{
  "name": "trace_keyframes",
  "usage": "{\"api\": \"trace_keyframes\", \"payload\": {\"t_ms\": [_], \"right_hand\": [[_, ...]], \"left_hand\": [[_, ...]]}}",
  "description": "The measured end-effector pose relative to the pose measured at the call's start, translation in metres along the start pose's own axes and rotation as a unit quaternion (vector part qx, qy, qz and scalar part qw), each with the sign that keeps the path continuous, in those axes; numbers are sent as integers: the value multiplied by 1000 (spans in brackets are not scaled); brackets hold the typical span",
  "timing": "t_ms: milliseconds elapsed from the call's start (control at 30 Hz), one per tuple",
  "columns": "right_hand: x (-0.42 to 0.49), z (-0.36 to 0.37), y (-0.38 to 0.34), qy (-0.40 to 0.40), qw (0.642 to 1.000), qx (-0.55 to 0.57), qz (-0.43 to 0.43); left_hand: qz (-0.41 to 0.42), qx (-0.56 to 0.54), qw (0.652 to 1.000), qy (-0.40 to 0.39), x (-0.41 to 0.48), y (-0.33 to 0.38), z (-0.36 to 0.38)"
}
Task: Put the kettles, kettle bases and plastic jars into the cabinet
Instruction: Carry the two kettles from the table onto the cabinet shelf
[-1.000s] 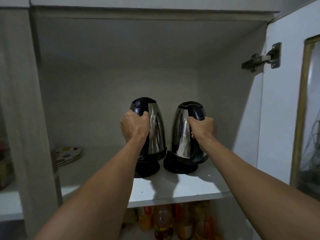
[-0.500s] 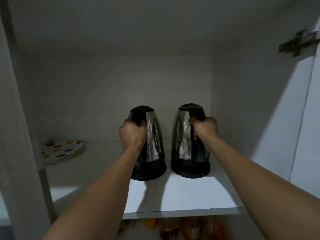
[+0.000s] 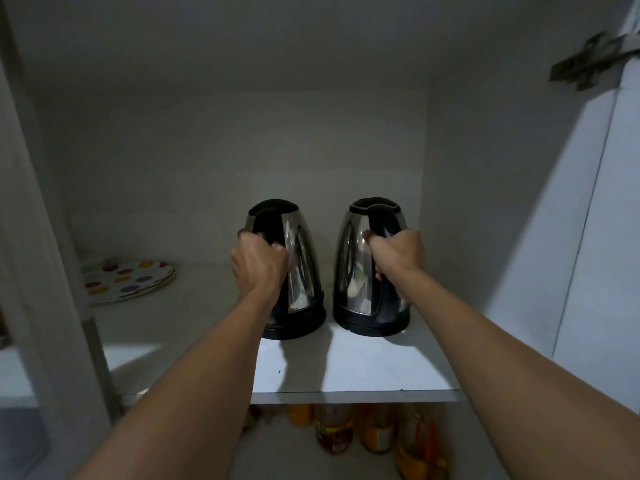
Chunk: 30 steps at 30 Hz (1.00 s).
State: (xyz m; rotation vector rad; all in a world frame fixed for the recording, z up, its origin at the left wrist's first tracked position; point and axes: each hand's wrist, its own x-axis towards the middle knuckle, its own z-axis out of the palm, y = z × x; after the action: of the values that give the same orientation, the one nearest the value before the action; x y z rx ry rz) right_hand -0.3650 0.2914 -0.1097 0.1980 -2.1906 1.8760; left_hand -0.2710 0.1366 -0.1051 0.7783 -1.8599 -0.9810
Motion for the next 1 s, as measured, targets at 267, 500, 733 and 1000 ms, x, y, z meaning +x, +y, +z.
{"api": "trace_keyframes", "payload": {"t_ms": [267, 500, 733, 1000], "right_hand": [[-4, -4, 10, 23, 1000, -21, -5], [-32, -3, 51, 75, 995, -58, 10], [-41, 17, 88, 129, 987, -73, 56], [-24, 41, 98, 150, 984, -84, 57]], "left_hand": [[-15, -6, 1000, 3, -4, -5, -1], [-28, -19, 999, -6, -26, -40, 7], [-57, -95, 991, -80, -37, -93, 23], [-62, -113, 984, -124, -7, -98, 45]]}}
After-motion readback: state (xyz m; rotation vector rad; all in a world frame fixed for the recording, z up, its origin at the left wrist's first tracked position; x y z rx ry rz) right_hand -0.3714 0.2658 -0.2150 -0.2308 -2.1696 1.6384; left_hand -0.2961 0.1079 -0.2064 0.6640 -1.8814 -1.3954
